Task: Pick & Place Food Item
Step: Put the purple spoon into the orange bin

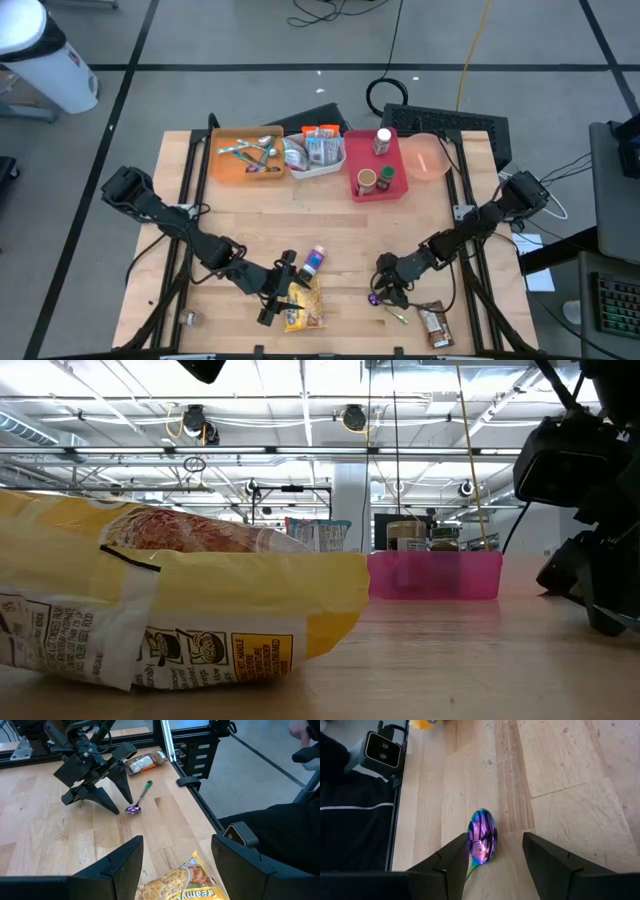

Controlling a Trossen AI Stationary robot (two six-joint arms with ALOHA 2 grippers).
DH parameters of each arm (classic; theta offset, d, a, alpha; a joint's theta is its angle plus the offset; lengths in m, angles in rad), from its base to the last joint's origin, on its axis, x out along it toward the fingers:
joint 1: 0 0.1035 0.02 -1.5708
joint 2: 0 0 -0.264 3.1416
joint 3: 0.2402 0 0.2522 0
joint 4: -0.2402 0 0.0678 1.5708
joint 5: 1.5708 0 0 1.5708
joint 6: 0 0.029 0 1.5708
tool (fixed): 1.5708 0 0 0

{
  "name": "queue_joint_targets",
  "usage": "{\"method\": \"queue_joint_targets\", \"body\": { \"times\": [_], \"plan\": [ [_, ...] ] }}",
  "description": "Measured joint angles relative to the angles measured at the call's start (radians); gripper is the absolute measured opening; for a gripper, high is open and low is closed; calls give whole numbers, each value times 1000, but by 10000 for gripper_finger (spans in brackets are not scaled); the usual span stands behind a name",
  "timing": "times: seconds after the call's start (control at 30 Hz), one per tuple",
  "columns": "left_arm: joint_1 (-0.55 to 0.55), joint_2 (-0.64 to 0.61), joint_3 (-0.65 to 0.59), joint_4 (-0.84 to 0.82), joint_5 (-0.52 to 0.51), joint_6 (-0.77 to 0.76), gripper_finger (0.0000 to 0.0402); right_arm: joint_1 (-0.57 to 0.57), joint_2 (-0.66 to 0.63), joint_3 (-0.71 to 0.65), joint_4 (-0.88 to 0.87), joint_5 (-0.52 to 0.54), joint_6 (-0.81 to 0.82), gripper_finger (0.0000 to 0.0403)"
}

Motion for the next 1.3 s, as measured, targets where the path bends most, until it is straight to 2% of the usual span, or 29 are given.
{"method": "queue_joint_targets", "body": {
  "times": [0.2, 0.33, 0.57, 0.83, 1.07, 1.2, 1.3],
  "plan": [
    [0, 0, 0, 0, 0, 0, 243, 0, 0, 0, 3, 0, -6, 179],
    [0, 0, 0, 0, 0, 0, 243, 0, 30, 16, 14, -4, -26, 162],
    [0, 0, 0, 0, 0, -3, 243, 0, 116, 42, 12, -24, -67, 102],
    [0, 0, 0, -1, 0, -3, 244, -6, 120, 42, -9, -33, -130, 9],
    [0, 0, 0, -1, -1, -1, 243, -30, 106, 41, 25, -23, -247, 5],
    [0, 0, 0, 2, -9, 22, 244, -96, 69, 35, 120, -25, -390, 4],
    [0, 0, 0, 1, -61, 23, 243, -154, 11, 38, 209, -12, -515, 2]
  ]
}}
